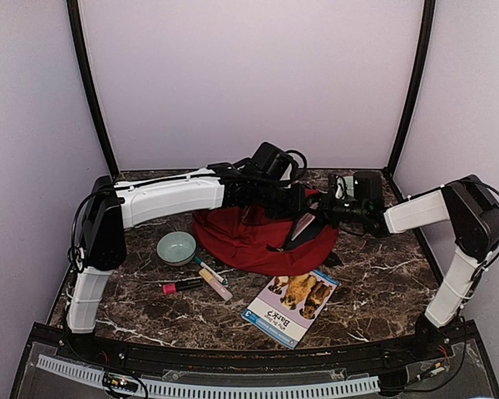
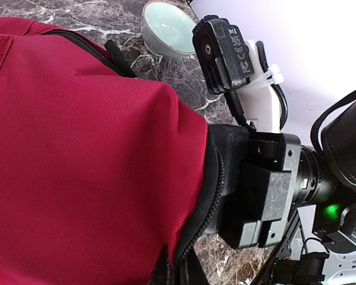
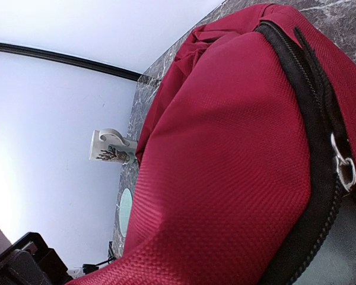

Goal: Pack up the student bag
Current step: Place the book in the largest pocket of the bag.

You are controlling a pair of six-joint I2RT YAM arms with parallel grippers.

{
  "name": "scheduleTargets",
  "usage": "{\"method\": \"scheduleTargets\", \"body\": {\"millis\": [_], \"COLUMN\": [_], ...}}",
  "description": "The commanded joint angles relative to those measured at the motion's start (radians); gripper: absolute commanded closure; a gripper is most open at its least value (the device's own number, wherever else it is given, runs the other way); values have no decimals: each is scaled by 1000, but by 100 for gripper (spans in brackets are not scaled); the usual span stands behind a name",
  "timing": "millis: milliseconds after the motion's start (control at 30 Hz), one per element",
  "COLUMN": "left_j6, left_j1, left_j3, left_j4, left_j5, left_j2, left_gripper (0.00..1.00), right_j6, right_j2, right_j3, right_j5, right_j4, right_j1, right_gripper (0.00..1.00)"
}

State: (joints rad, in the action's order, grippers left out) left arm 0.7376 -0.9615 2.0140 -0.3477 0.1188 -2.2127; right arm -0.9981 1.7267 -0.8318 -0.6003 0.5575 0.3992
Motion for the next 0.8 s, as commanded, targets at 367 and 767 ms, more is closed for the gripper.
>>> {"method": "scheduleTargets", "body": {"millis": [367, 767], "left_j6": [-18, -85], "left_j1": [-5, 10], "left_j3": [-91, -152], "left_j4": [113, 223], "left_j5": [79, 238], "left_j2": [69, 54], "left_gripper": [100, 100], "right_j6": [259, 273], "right_j2": [-241, -497], "right_j3": [-12, -73], "right_j5": [154, 365], "right_j4": [-424, -871], "right_j1": [15, 11], "right_gripper": [80, 57]}}
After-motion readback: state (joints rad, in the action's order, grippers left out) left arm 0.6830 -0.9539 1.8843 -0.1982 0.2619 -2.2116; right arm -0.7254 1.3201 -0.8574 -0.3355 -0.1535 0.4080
